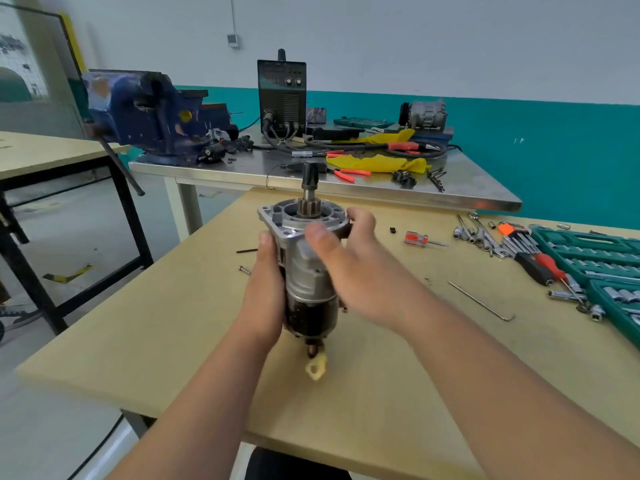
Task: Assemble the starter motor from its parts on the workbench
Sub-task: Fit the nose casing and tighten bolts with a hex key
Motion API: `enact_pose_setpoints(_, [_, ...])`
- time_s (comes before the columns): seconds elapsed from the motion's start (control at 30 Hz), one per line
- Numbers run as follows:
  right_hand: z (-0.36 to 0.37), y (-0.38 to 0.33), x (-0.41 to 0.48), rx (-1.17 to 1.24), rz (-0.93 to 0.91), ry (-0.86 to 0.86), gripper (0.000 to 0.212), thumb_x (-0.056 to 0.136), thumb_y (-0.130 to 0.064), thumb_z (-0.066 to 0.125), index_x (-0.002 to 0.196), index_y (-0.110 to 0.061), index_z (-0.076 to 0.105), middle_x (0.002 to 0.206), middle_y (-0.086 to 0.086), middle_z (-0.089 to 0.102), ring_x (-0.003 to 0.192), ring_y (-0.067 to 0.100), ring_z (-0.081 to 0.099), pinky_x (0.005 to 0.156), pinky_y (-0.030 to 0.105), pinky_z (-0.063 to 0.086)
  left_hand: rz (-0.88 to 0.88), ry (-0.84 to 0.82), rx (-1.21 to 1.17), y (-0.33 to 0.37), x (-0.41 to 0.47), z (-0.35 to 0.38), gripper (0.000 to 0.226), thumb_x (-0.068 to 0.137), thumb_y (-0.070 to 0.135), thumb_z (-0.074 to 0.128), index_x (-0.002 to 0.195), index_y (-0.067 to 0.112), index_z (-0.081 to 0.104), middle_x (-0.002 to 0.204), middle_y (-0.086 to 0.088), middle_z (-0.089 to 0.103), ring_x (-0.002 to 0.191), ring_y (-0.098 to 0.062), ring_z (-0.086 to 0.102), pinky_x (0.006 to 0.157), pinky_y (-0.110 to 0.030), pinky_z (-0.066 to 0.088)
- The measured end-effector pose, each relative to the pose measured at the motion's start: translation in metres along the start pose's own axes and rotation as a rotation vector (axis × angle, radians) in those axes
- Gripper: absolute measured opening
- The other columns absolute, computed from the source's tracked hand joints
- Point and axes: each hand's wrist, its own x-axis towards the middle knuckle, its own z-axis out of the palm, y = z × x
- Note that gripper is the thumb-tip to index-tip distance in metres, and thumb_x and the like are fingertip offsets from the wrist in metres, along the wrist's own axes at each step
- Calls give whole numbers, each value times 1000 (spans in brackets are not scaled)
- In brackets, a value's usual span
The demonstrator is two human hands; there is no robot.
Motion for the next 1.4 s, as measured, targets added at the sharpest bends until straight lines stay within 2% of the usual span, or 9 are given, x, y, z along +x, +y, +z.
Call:
enact_pose_setpoints(0.17, [-27,5,36,-26,-43,87,64,88,-66,44,140,-31,34,141,-8,44,119,10,48,89,31,38,-112,-155,54,12,22,-14,41,109,24,27,108,29,68,94,11,75,89,-4,70,73,-18,54])
enact_pose_setpoints(0.27, [-17,1,44,52,-99,38,55,74,-67,53,120,-37,58,123,-13,61,111,6,57,90,32,47,-184,-149,46,19,18,-24,22,105,24,37,106,28,59,91,19,71,88,8,66,86,-27,54])
enact_pose_setpoints(0.4, [-13,-2,42,-9,-175,164,29,65,-69,50,84,-51,62,101,-26,63,95,-11,55,70,17,41,-119,-29,-5,26,-5,-27,58,95,68,24,116,35,67,119,1,70,112,-17,65,94,-36,52])
enact_pose_setpoints(0.47, [-9,-3,36,-82,-233,216,26,65,-71,49,81,-53,59,99,-28,58,93,-17,51,66,11,37,-7,-59,68,32,-23,-24,47,85,64,46,123,40,62,118,6,70,107,-12,67,83,-28,56])
enact_pose_setpoints(0.7, [1,-3,42,-335,-123,370,75,65,-84,34,113,-31,55,110,-5,44,93,9,50,61,26,37,67,264,552,49,-16,-22,79,64,59,75,135,42,45,108,23,57,84,5,62,64,-15,53])
enact_pose_setpoints(0.9, [-41,53,68,-65,129,436,28,98,-36,42,104,-15,59,86,-2,61,76,20,59,63,30,45,104,90,651,43,10,-31,79,67,42,84,136,46,44,105,28,52,82,11,61,61,-10,51])
enact_pose_setpoints(1.07, [8,93,95,-552,260,12,18,93,-25,54,80,-17,63,76,-1,61,71,18,58,59,27,40,78,-2,559,44,19,-54,96,52,57,82,140,43,46,117,16,60,90,5,64,71,-10,51])
enact_pose_setpoints(1.27, [31,89,120,-633,148,-112,14,97,-18,46,101,-14,58,106,8,62,99,29,59,90,42,49,97,-47,560,42,29,-53,98,52,52,83,142,39,45,123,22,57,96,12,60,76,-3,46])
enact_pose_setpoints(1.4, [8,88,109,-656,172,-44,22,94,-13,46,73,-14,52,83,4,59,74,19,53,67,28,42,94,-59,613,41,29,-51,99,57,59,76,146,43,35,124,23,54,100,8,58,77,-9,47])
